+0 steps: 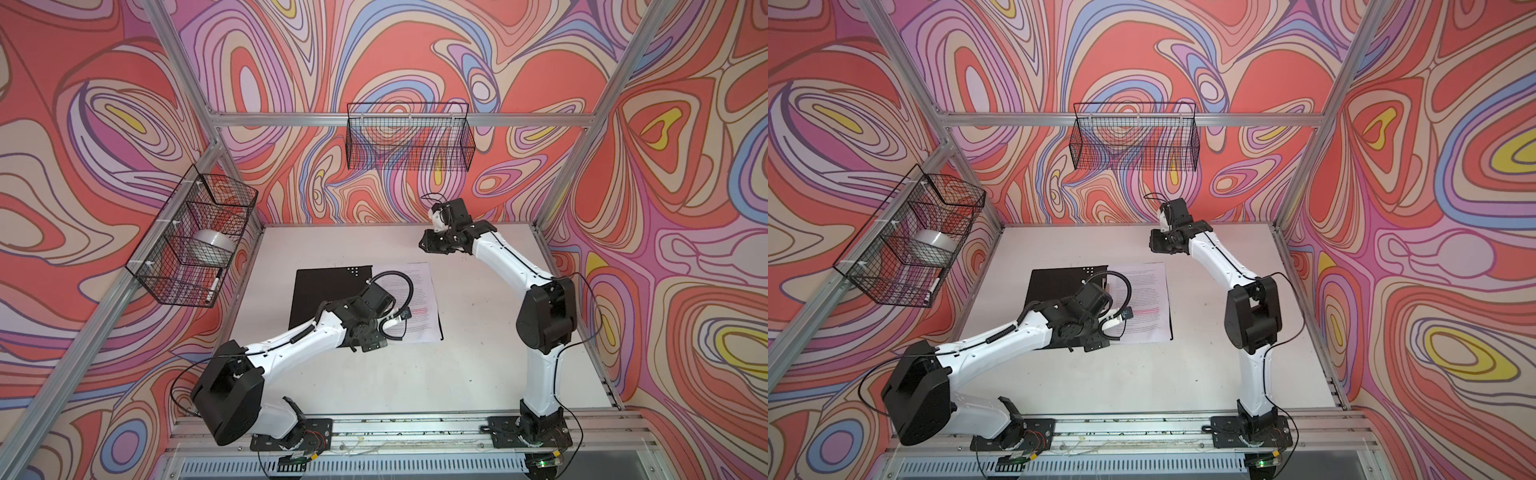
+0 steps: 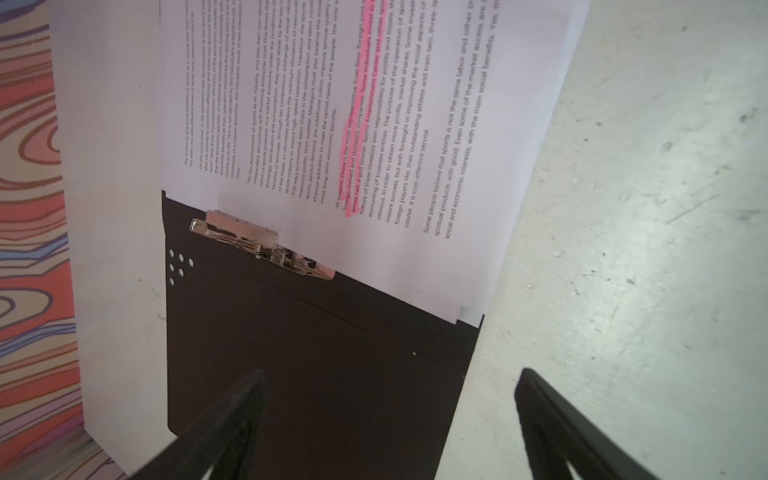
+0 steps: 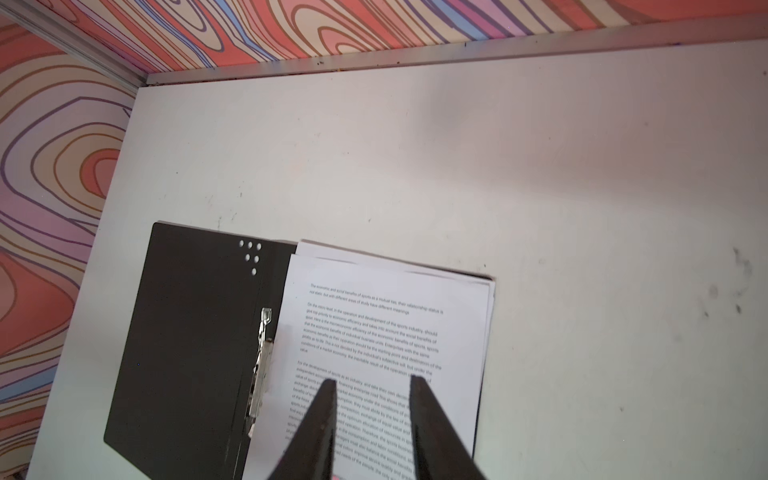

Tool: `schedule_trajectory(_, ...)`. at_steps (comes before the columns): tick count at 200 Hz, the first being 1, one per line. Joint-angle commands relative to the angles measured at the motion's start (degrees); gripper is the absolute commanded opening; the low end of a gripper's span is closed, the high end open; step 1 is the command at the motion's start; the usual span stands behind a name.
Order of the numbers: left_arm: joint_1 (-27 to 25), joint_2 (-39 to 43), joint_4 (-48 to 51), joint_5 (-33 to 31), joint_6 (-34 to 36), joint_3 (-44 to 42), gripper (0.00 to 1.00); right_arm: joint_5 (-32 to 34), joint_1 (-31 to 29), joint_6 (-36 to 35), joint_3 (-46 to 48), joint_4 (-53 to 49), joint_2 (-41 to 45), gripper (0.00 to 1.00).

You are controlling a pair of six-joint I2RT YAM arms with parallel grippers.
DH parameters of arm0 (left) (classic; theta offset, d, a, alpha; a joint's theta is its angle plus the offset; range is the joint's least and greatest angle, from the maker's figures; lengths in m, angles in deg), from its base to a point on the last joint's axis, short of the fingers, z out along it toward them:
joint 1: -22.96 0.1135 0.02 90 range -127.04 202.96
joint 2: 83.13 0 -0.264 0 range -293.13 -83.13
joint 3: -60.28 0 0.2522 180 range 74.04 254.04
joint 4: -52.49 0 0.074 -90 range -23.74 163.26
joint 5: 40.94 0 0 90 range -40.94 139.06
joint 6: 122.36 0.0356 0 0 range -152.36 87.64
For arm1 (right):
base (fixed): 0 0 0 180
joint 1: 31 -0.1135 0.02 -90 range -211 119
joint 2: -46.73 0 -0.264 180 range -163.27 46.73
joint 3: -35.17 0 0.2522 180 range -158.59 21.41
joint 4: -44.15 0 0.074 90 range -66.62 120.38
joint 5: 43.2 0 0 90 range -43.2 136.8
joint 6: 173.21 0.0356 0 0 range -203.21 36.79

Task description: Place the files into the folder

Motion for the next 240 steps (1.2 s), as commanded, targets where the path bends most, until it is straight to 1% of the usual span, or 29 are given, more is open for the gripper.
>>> schedule_trajectory(1,5.77,-2.33,4.82,2.62,-9.91,5.81,0.94,-1.89,-0.08,4.5,10.72,-0.15,5.86,0.27)
schedule_trajectory(12,9.09,-4.57,6.5,4.2,-14.26,9.41,0.94,-3.97,-0.09,6.41,16.74,2.1,9.5,0.25)
schedule_trajectory(22,12.09,-7.24,8.35,5.43,-18.72,13.07,0.93,-6.01,-0.04,7.0,20.22,2.17,11.46,0.22)
schedule_trajectory(40,16.81,-11.96,12.95,9.57,-25.63,19.87,0.93,-6.74,-0.77,7.71,25.47,1.55,15.12,0.19)
schedule_trajectory(57,19.33,-15.73,16.92,12.97,-30.45,24.5,0.92,-7.69,-1.35,8.46,29.5,1.49,17.05,0.17)
schedule_trajectory(73,20.56,-17.2,18.23,15.23,-33.41,25.49,0.91,-8.75,-2.08,9.5,32.71,1.7,18.7,0.16)
schedule_trajectory(95,20.83,-17.66,19.35,19.43,-36.21,24.69,0.9,-9.62,-3.37,10.74,36.47,3.13,20.55,0.14)
schedule_trajectory(118,20.84,-17.66,19.83,23.9,-39.79,22.72,0.89,-9.98,-4.54,11.35,38.98,3.31,19.82,0.12)
schedule_trajectory(136,20.82,-18.32,19.81,27.13,-42.26,20.97,0.89,-10.12,-5.41,12.43,40.96,5.39,19.69,0.11)
schedule_trajectory(152,20.81,-18.66,19.05,30.06,-42.32,19.22,0.88,-10.49,-6.05,13.29,42.13,6.78,19.35,0.11)
schedule_trajectory(174,20.76,-19.47,19.29,32.41,-42.11,17.62,0.87,-11.02,-7.19,13.89,42.6,7.67,17.91,0.11)
schedule_trajectory(200,20.17,-20.47,18.73,34.57,-42.97,16.3,0.87,-9.67,-8.82,14.16,42.68,7.45,16.06,0.1)
schedule_trajectory(240,16.95,-20.17,16.07,34.41,-43.08,14.08,0.87,-7.73,-9.86,14.37,42.47,6.43,14.79,0.09)
